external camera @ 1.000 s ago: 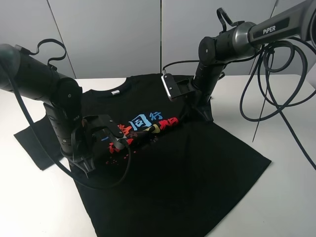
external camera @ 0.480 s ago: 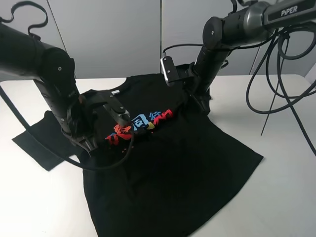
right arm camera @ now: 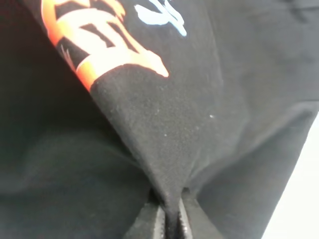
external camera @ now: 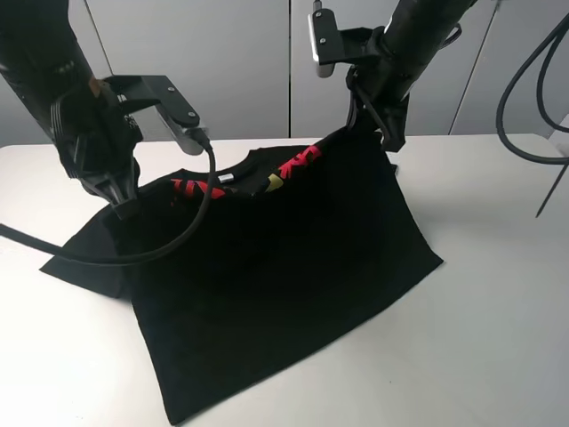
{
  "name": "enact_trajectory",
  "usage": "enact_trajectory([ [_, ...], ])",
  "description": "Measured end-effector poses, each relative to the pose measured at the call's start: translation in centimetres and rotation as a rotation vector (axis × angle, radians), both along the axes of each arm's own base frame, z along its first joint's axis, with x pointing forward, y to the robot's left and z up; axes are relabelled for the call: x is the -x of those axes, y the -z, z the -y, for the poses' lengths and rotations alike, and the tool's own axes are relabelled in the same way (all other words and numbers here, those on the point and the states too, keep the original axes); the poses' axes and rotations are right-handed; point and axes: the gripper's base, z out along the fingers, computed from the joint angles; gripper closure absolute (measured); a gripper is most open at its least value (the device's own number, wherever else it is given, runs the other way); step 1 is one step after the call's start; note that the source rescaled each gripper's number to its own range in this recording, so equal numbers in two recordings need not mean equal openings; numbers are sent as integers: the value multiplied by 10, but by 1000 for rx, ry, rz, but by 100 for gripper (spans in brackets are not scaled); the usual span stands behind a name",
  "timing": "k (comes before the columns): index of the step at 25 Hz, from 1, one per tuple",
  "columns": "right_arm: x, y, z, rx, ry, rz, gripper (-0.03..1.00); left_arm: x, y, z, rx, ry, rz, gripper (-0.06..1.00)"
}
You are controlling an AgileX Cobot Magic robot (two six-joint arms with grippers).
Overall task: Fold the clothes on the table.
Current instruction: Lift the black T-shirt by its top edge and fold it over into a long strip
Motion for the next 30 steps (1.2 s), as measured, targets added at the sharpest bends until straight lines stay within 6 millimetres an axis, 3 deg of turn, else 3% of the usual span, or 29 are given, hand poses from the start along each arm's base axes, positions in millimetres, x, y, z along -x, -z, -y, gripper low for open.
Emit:
enact_trajectory([
  [8, 42, -68, 19, -27, 115, 7, 95, 17, -69, -12, 27, 43, 91, 94],
  [18, 92, -134, 38, -153, 231, 90, 95, 57, -146, -18, 279, 167, 233, 94],
  [21, 101, -144, 41, -183, 267, 109, 95, 61, -152, -20, 283, 173, 254, 94],
  [30, 99, -143, 45, -157, 331, 115, 95, 52, -145, -21, 225, 132, 251, 94],
])
